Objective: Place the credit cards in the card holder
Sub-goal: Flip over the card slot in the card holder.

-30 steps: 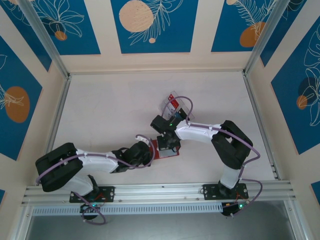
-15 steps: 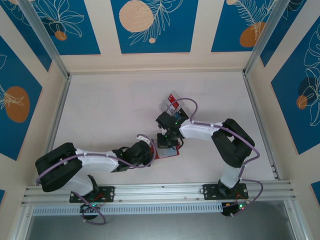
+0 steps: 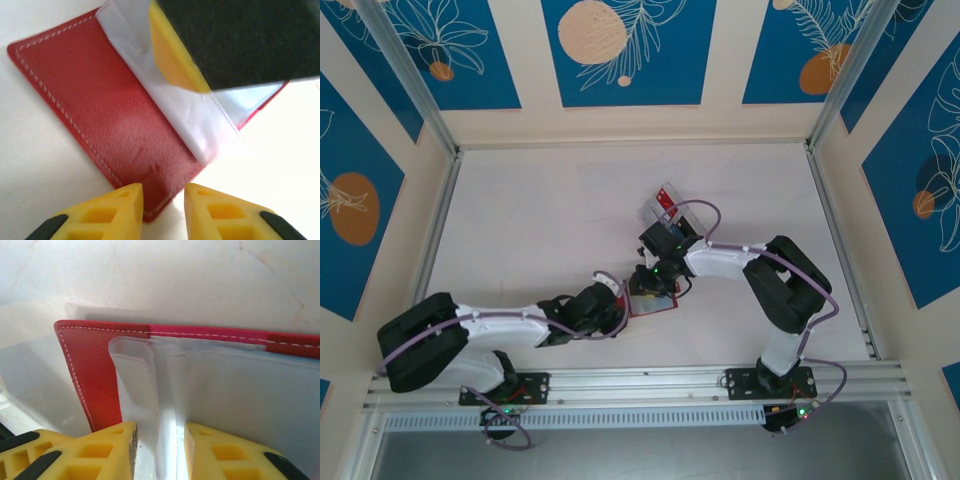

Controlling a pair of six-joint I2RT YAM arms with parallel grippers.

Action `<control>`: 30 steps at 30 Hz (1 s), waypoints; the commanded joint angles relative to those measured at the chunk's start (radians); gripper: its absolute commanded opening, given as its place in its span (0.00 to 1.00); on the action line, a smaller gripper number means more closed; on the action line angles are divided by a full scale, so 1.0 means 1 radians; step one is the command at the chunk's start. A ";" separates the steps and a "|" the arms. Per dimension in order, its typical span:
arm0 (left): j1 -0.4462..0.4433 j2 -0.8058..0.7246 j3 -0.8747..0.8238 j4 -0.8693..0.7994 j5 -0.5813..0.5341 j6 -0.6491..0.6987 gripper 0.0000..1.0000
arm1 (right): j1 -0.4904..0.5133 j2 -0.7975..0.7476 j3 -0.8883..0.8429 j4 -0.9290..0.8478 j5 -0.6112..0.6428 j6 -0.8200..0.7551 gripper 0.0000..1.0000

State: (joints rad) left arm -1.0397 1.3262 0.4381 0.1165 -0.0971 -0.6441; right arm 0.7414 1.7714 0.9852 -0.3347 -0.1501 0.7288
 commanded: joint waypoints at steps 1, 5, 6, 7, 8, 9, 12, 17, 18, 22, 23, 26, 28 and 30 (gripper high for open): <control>-0.023 -0.056 -0.014 -0.062 0.015 0.057 0.32 | -0.015 0.026 -0.023 0.008 -0.027 0.013 0.36; -0.052 -0.058 0.018 -0.088 -0.006 0.089 0.41 | -0.023 0.028 -0.032 0.021 -0.044 0.015 0.45; -0.060 -0.055 0.023 -0.080 -0.006 0.092 0.43 | -0.024 0.029 -0.032 0.023 -0.049 0.014 0.47; -0.064 -0.051 0.028 -0.075 -0.009 0.093 0.45 | -0.025 0.031 -0.033 0.025 -0.054 0.014 0.48; -0.069 -0.047 0.033 -0.074 -0.019 0.092 0.47 | -0.026 0.033 -0.034 0.030 -0.064 0.012 0.50; -0.070 -0.042 0.039 -0.077 -0.028 0.088 0.49 | -0.027 0.035 -0.034 0.034 -0.074 0.012 0.52; -0.077 -0.049 0.035 -0.063 -0.044 0.072 0.52 | -0.028 0.039 -0.033 0.040 -0.090 0.008 0.57; -0.082 -0.171 -0.055 -0.008 -0.044 -0.005 0.62 | -0.030 0.035 -0.020 0.031 -0.100 -0.001 0.61; -0.080 -0.210 -0.083 0.005 -0.045 -0.028 0.63 | -0.030 0.028 -0.020 0.027 -0.099 -0.004 0.62; -0.081 -0.364 -0.122 -0.079 -0.074 -0.067 0.69 | -0.022 -0.018 -0.014 0.011 -0.091 -0.023 0.68; -0.080 -0.405 -0.121 -0.117 -0.089 -0.074 0.71 | -0.021 -0.025 -0.008 0.002 -0.090 -0.027 0.69; -0.077 -0.507 -0.118 -0.192 -0.119 -0.076 0.77 | -0.018 -0.040 0.011 -0.016 -0.092 -0.040 0.70; -0.074 -0.542 -0.104 -0.239 -0.133 -0.072 0.79 | -0.015 -0.046 0.025 -0.026 -0.091 -0.046 0.70; -0.068 -0.546 -0.087 -0.269 -0.141 -0.065 0.80 | -0.009 -0.058 0.038 -0.038 -0.081 -0.051 0.70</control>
State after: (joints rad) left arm -1.1091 0.7887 0.3229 -0.0536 -0.1967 -0.7055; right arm 0.7227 1.7504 0.9836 -0.3161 -0.2405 0.7048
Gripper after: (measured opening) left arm 0.794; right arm 0.702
